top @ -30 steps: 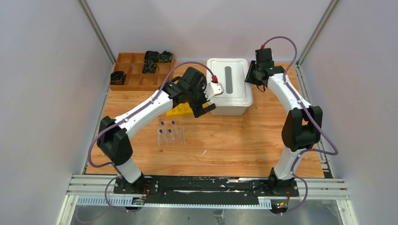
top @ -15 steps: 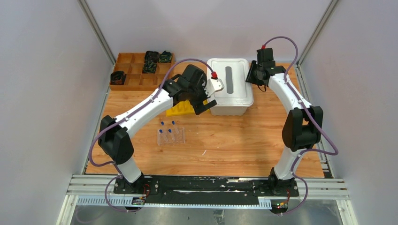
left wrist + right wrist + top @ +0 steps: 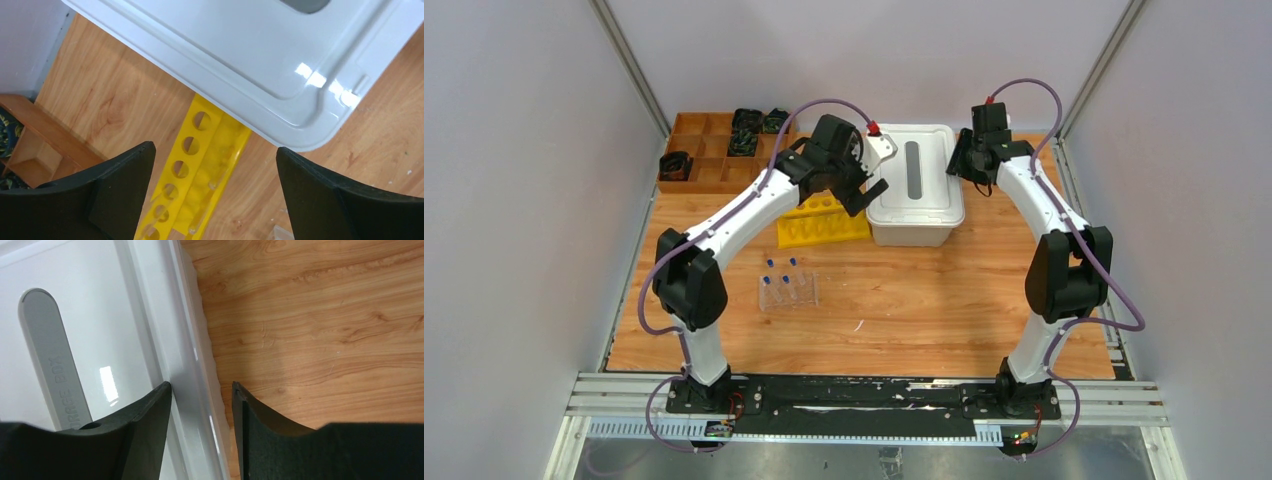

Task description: Organize the chemistry lab equipment

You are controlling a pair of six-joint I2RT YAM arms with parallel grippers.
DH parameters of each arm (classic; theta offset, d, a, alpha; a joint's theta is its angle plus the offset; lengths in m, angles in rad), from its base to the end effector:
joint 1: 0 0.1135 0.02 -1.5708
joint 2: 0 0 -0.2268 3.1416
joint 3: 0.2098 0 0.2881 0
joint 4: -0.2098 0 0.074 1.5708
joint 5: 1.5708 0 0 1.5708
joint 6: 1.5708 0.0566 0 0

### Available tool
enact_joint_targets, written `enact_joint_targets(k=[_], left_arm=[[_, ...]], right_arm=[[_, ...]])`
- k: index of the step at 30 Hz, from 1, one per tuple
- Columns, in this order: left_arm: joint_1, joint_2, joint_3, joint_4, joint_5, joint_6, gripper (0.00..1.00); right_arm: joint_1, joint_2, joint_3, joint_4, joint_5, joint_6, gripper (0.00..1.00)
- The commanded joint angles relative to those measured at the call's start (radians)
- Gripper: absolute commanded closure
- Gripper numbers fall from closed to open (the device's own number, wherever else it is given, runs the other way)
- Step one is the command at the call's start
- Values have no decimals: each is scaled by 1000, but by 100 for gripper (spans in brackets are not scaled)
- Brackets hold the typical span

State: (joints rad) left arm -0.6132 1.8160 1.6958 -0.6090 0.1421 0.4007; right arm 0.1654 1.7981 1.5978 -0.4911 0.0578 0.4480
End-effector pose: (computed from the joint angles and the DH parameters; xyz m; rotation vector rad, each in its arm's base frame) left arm 0.3707 -0.2707 0.2727 1.1833 1.9795 -0.2725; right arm 0.4540 0.0725 0.2540 0.3509 2.2469 0.2603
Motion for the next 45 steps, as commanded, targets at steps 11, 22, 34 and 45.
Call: enact_joint_targets(k=[11,22,34,45], left_arm=[[29,135,128,145,-38,-87,4],[34,211,135,167,-10,-111,5],[98,76,132,135,92,-179,0],[276,-259,19,-17,129,-197,0]], right_arm=[[-17,-106,63,-34,31,-15,50],[-13,-81,42,80,-92,9,56],[-14,18,-6,64,-60,-5,62],[-17,-153,17,20,-59,-19,39]])
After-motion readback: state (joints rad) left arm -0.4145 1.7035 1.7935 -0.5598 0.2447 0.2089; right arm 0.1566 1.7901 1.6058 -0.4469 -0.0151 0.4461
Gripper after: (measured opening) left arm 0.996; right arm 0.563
